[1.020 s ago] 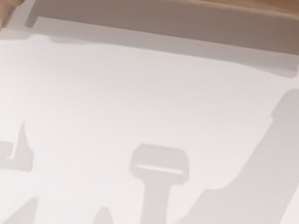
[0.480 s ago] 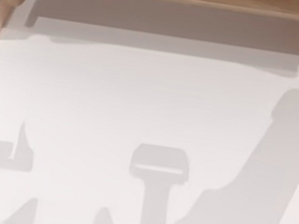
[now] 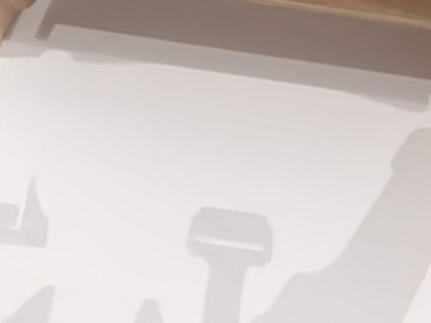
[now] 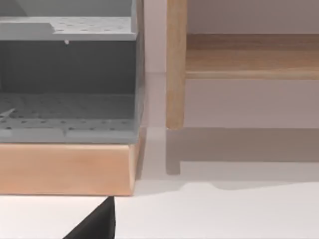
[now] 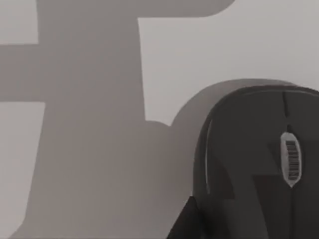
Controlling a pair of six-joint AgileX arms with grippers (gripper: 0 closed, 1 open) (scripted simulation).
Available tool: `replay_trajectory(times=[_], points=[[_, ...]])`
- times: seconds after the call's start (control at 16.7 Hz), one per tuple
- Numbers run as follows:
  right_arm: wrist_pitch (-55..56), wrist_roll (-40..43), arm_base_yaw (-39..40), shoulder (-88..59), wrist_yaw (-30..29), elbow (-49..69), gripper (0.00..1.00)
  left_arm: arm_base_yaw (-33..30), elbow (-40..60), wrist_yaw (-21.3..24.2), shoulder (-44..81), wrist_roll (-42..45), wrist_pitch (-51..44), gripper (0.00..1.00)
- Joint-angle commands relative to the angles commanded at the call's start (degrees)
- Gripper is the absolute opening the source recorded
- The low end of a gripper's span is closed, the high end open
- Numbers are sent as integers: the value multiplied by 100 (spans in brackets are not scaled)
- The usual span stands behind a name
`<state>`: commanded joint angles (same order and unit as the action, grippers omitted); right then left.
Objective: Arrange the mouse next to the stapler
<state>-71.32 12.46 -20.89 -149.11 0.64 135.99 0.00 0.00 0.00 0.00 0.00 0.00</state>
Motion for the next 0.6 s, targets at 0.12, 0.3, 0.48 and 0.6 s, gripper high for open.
replay_trajectory(times=[0.12,0.3,0.48,0.6], points=[[0,0,0,0,0,0,0,0,0,0,0,0,0,100],[0,0,0,0,0,0,0,0,0,0,0,0,0,100],[-2,-8,-11,1,2,0,0,0,0,0,0,0,0,100],[-19,-6,-22,49,11,14,0,0,0,0,0,0,0,100]])
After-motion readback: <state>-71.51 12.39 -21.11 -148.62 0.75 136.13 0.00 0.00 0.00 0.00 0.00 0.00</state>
